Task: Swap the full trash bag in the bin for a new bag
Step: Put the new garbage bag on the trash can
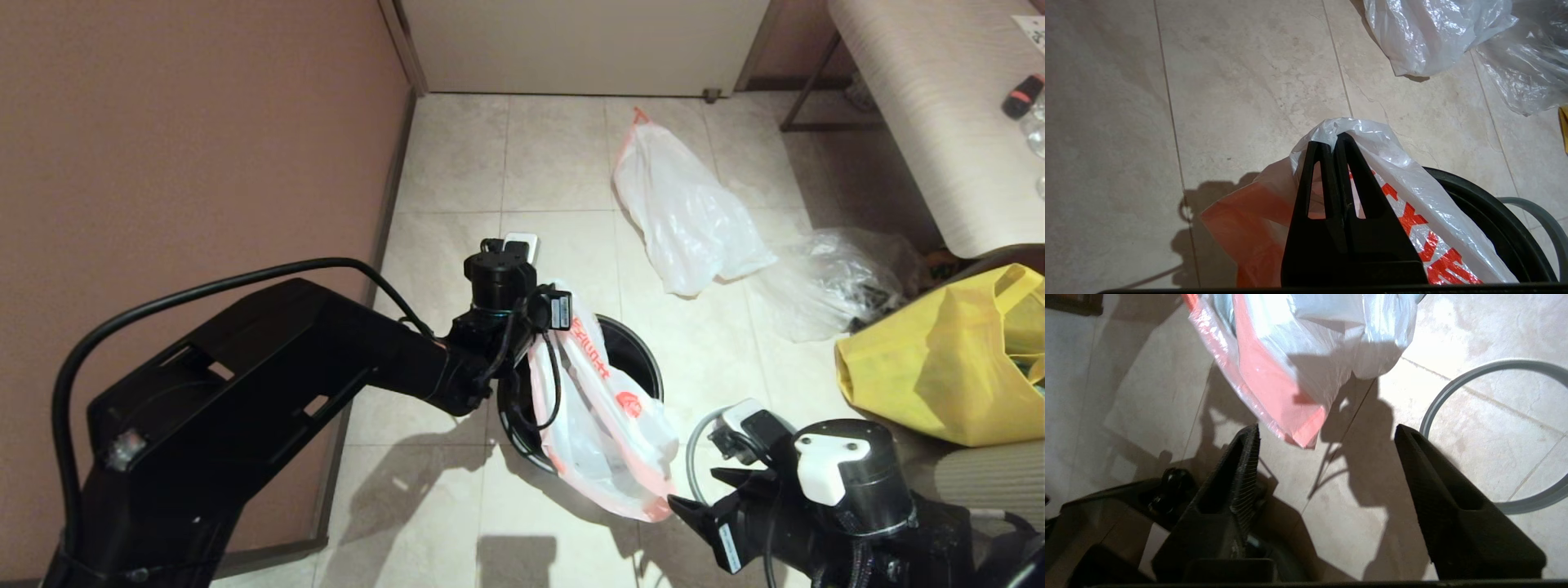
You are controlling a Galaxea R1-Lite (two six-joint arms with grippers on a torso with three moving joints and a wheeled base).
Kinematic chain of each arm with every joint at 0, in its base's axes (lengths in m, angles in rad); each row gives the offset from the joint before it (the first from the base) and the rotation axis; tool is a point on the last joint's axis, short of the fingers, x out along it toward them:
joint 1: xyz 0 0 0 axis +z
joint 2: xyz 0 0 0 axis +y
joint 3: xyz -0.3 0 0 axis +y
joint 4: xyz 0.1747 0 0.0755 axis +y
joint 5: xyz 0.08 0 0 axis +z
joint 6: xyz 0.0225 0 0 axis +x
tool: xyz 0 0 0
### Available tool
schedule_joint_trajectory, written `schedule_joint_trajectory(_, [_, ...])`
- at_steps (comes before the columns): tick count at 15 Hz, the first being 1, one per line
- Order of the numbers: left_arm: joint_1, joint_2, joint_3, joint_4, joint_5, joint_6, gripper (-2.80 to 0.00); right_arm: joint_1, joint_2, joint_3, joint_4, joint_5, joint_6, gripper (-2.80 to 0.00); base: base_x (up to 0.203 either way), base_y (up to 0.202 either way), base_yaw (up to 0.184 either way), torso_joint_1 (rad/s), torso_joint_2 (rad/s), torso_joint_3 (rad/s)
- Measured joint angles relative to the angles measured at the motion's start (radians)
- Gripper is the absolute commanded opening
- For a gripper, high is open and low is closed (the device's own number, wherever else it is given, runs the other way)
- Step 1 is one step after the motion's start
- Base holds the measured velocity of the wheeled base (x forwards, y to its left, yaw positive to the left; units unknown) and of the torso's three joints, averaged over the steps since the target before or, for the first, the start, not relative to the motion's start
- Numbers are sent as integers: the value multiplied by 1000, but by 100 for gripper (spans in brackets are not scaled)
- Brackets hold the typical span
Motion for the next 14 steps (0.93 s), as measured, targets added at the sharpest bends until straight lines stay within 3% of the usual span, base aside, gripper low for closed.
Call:
schedule_joint_trajectory(5, [1,2,4,0,2,-2,-280,18,135,92,-274,-56,-122,0,0,0,0,0,0,0])
schedule_joint_trajectory(12, [9,-4,20,-3,1,-6,-280,35,281,81,-423,-82,-177,0,0,0,0,0,0,0])
schedule_joint_trajectory(13, [9,-7,22,-2,1,-13,-280,23,316,47,-459,-98,-177,-280,0,0,0,0,0,0])
schedule_joint_trajectory(14, [8,-10,24,-2,1,-16,-280,9,356,7,-515,-116,-178,-280,0,0,0,0,0,0])
